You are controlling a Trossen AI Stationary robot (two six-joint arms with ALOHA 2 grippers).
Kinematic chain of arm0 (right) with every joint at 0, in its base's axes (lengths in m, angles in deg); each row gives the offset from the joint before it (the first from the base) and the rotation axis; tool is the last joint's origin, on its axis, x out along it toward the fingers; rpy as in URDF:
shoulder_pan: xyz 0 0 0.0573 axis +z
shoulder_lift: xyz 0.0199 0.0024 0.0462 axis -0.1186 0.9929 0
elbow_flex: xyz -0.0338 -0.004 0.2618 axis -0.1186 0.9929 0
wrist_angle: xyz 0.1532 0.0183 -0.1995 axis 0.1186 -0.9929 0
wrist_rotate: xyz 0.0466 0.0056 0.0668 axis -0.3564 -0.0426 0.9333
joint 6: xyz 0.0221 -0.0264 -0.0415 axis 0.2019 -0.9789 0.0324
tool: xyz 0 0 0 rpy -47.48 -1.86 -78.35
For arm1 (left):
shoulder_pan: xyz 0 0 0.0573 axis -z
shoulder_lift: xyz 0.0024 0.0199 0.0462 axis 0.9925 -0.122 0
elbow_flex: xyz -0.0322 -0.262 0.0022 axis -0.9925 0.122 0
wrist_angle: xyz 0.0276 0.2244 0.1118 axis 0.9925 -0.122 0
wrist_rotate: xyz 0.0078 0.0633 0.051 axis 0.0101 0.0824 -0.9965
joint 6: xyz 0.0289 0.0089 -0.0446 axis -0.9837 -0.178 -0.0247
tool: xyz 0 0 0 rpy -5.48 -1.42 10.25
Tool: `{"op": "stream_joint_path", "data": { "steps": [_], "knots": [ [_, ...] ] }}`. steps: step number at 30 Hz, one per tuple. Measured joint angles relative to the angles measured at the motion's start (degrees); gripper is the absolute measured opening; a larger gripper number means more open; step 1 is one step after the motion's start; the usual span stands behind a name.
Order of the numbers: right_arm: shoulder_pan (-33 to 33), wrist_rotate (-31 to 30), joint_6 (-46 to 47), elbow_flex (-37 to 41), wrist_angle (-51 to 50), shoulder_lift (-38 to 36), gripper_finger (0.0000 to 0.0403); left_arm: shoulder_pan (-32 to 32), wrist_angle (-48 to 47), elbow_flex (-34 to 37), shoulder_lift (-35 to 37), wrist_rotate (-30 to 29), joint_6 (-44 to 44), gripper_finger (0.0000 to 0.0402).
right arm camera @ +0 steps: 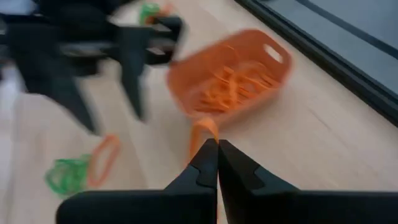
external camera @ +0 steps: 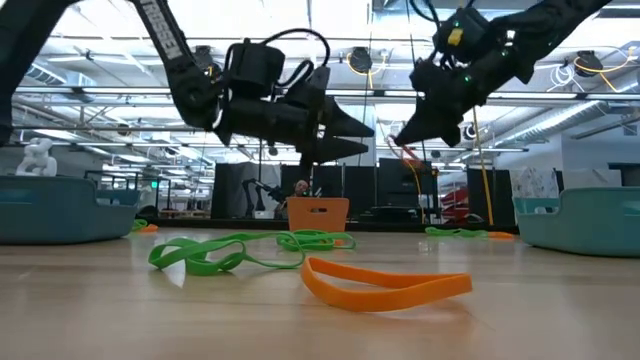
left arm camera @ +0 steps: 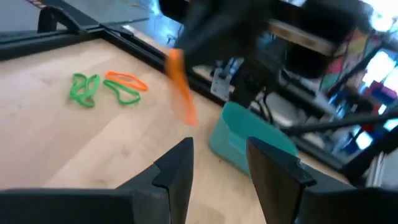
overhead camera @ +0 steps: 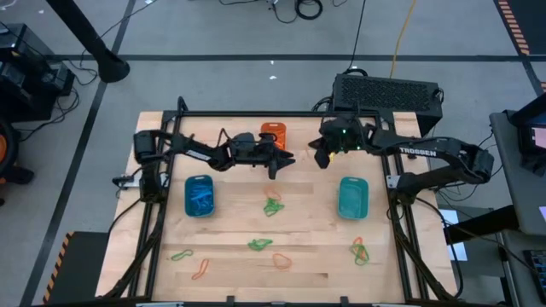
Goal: Sort rubber bands into baskets
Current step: Put the orange rubber band into the orange bin
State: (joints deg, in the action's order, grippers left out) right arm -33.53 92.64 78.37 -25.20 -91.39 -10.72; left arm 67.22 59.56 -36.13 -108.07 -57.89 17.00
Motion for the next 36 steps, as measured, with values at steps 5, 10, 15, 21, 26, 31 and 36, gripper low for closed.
{"op": "stream_joint_path", "data": {
  "steps": [5, 10, 15, 21, 26, 31, 36],
  "knots": [
    [4.33, -0.22, 2.17, 0.0, 2.02, 0.0, 0.0, -0.49, 4.57, 0.0, -3.39, 0.21, 4.06, 0.0155],
    [6.76, -0.49, 4.32, 0.0, 2.9, 0.0, 0.0, -0.48, 7.0, 0.0, -3.8, 3.11, 3.95, 0.0155],
    [8.57, -4.09, 5.13, 0.0, 3.06, 0.01, 0.0, -0.32, 8.16, -0.16, -3.8, 3.25, 3.5, 0.0155],
    [9.64, -4.97, 5.86, 0.0, 3.32, 0.02, 0.0, -0.2, 7.94, -0.31, -3.8, 3.48, 2.61, 0.0155],
    [9.68, -5.01, 6.88, 0.0, 3.47, 0.46, 0.0, -0.21, 7.9, -0.31, -3.8, 3.53, 2.51, 0.0155],
    [10.27, -5.16, 7.43, -0.03, 4.92, 1.21, 0.0, -0.16, 7.87, -0.3, -3.8, 3.53, 2.22, 0.0155],
    [11.19, -4.99, 7.64, -0.03, 6.46, 2.22, 0.0, 0.15, 7.85, -0.29, -3.8, 3.55, 1.97, 0.0155]
  ]
}}
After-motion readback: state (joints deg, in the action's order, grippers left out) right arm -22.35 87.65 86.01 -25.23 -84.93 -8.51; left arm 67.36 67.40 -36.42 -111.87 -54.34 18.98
